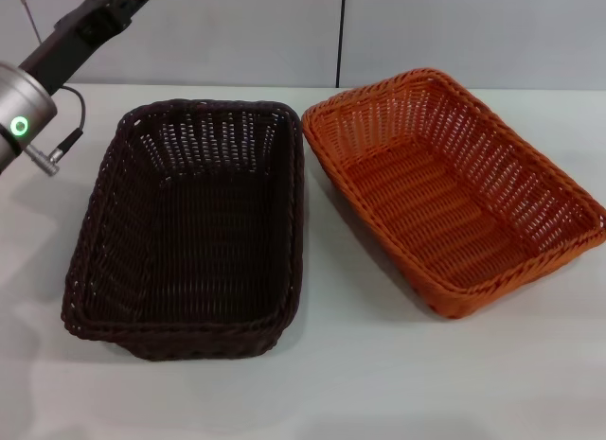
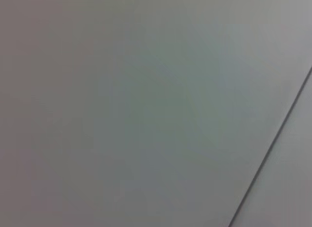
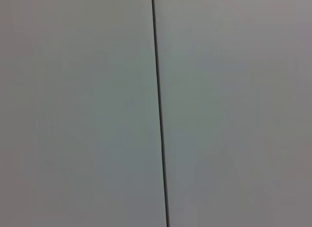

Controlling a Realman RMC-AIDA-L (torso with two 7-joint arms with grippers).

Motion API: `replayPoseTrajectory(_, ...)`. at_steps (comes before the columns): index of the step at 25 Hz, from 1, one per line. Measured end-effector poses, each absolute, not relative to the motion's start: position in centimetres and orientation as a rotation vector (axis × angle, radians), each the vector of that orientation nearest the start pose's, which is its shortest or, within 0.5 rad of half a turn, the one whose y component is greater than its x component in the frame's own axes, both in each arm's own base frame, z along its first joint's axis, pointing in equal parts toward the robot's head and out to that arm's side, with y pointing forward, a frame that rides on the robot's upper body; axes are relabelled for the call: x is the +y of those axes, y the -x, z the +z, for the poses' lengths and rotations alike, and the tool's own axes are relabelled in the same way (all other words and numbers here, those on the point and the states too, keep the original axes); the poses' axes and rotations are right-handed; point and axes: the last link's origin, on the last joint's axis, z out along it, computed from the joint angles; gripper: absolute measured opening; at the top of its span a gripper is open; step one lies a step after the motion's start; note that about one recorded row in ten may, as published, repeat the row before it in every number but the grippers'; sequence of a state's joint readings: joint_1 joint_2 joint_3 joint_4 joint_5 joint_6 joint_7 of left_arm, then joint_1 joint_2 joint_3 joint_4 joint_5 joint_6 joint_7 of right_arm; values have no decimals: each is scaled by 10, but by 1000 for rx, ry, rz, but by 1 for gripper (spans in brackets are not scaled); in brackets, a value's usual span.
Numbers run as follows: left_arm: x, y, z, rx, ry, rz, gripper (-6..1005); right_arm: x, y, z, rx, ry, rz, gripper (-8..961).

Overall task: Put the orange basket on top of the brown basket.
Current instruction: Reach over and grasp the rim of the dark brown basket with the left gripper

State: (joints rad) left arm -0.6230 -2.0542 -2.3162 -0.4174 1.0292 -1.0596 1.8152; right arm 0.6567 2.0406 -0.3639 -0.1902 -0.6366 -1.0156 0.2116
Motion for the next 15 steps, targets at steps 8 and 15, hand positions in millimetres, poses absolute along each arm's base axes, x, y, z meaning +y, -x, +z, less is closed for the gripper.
replayPoseTrajectory(8, 453, 237, 72, -1107, 1902, -1012, 783, 408, -336, 108, 514, 1182, 671, 757)
replayPoseTrajectory(15, 454, 214, 111, -1220, 2114, -705, 770, 406, -343, 109, 536, 1181, 647, 757)
